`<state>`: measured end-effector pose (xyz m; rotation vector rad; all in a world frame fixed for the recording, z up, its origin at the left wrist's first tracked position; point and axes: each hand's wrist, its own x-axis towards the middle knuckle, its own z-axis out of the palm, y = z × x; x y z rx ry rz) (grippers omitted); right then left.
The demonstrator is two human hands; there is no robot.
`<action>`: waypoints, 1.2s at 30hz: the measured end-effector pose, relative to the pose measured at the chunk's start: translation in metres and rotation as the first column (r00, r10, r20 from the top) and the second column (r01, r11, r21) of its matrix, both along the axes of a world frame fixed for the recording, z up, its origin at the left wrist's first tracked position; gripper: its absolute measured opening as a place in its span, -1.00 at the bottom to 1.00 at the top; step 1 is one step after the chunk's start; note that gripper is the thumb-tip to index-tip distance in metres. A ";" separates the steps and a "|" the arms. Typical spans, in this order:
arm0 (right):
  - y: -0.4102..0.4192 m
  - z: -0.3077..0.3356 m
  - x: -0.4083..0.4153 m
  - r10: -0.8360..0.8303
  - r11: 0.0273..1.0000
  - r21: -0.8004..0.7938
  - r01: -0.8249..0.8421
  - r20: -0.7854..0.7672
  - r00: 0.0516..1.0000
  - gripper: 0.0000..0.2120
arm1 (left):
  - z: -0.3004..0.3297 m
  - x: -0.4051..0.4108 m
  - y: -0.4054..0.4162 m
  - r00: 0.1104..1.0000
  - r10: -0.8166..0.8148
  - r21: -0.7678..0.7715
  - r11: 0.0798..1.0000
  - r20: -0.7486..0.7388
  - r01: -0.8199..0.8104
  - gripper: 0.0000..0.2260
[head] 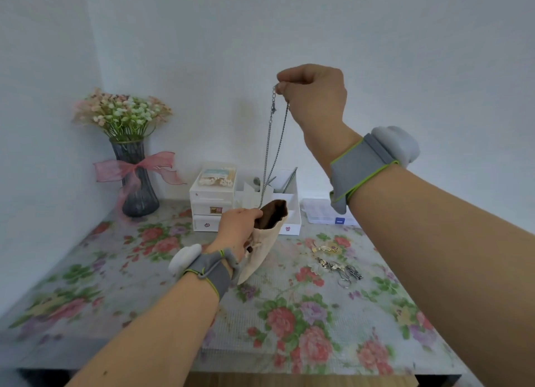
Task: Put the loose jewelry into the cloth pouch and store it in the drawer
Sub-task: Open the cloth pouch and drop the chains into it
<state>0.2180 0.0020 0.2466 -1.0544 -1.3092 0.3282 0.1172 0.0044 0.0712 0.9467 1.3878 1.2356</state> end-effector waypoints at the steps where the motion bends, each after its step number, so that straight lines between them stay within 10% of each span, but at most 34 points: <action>1: 0.000 0.002 0.000 -0.010 1.000 0.010 0.010 -0.001 1.000 -0.84 | 0.000 0.000 0.001 1.000 0.000 0.006 1.000 -0.011 0.000 -0.83; 17: 0.003 0.014 -0.004 -0.020 0.998 0.065 0.020 0.005 1.000 -0.84 | -0.002 -0.003 0.005 1.000 0.007 0.023 1.000 -0.020 -0.007 -0.85; 36: 0.007 -0.068 0.003 0.107 0.907 -0.418 0.052 0.349 0.931 -0.77 | -0.002 -0.008 0.006 0.998 0.059 0.020 0.998 0.014 -0.060 -0.85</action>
